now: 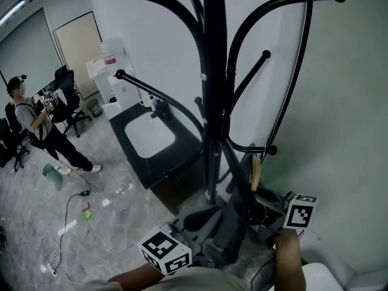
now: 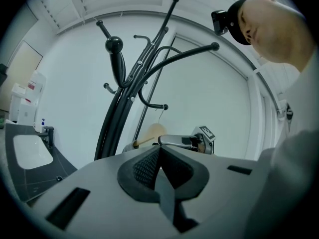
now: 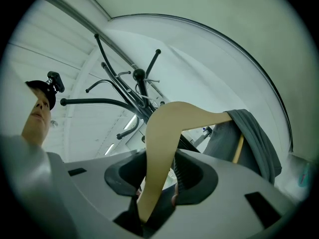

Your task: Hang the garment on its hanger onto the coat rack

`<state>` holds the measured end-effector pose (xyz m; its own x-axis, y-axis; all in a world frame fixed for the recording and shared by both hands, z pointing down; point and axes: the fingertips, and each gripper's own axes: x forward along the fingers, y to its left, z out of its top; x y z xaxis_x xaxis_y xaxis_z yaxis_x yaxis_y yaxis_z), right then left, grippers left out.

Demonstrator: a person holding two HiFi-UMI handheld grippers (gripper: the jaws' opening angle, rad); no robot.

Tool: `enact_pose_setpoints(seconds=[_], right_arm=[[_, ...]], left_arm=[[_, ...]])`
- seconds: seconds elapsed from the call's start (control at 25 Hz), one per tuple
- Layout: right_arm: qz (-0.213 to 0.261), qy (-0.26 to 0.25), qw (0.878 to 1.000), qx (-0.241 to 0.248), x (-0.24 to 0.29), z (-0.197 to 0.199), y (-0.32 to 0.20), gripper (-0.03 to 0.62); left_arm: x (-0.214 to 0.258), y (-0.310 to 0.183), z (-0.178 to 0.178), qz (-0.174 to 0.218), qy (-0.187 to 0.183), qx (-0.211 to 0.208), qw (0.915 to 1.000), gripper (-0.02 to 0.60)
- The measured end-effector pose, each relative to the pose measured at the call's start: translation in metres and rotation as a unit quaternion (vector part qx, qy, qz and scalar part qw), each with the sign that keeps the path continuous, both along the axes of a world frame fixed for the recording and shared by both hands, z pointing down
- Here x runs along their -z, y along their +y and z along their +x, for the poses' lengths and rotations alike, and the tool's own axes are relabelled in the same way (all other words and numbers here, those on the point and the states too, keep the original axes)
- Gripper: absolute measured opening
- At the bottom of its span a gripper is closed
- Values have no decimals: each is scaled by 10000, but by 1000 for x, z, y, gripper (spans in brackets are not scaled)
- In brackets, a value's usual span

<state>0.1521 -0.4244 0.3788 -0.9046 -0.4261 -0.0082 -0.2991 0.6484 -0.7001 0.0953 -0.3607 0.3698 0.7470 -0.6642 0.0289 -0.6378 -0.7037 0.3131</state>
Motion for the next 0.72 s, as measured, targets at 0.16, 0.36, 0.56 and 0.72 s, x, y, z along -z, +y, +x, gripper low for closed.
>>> enact_pose_setpoints(seconds=[0.16,0.36,0.56,0.72], right_arm=[[42,-28,10000,67,-3,-6,-2,161],[213,-1,9998,66,-2,-11,-1,198],[466,139,9986,-230,0,-1,-5,216],[441,-224,9981,-355,9,13,-4,216]], left_arm=[[-2,-5,-1,-45,16,-10,10000,6],[-2,-11,-3,-46,44,-8,10000,6],[-1,-13,1,-32,69,-113,9999,6],[0,-11,8,-16,67,-212,9998,6]])
